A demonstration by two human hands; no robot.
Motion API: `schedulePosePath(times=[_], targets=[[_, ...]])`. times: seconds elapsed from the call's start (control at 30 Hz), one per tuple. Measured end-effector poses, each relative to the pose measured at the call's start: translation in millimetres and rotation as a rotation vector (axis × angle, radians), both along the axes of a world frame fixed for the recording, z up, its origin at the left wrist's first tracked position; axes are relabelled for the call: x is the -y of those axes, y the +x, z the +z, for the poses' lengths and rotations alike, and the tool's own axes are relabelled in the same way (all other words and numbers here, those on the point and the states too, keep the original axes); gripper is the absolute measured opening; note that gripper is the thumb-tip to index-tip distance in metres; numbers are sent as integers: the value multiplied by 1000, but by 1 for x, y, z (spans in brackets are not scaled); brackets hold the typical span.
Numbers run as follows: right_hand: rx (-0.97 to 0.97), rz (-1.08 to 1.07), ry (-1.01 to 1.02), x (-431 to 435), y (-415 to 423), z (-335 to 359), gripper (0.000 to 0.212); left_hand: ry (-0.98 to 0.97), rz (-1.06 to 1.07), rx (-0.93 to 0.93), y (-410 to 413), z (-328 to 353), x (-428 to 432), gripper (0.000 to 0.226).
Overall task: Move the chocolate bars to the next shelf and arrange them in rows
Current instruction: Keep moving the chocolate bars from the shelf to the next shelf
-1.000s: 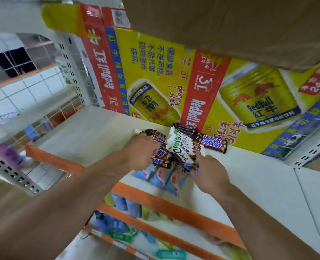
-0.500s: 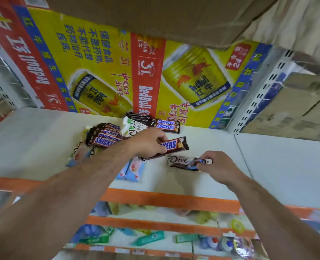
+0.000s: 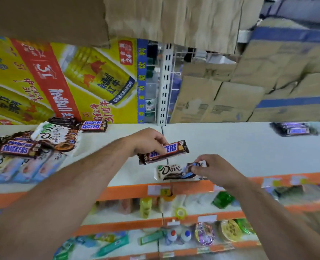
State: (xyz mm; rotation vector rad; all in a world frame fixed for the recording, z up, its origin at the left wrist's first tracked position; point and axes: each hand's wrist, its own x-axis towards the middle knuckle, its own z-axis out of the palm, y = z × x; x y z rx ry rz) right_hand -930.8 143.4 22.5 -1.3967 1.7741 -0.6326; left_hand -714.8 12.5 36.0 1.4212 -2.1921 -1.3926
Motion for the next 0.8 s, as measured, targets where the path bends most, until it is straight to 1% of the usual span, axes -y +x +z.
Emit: schedulePosePath(times=[0.17, 0.3, 0.4, 0.63, 0.8], targets=[[-23, -67, -26, -34, -77, 6, 15, 19, -91, -35, -97, 5, -13, 16], [-24, -171, -30, -53, -131, 7, 9, 34, -195, -1, -169, 3, -16, 16], [15, -252, -23, -62, -165, 0, 9, 40, -255, 12, -217, -3, -12, 16], [13, -403, -12, -63, -249, -14, 10, 57, -386, 31, -329, -17, 9, 17], [0, -457, 4, -45, -317, -17, 7, 42, -448, 4, -413, -21, 34, 15]])
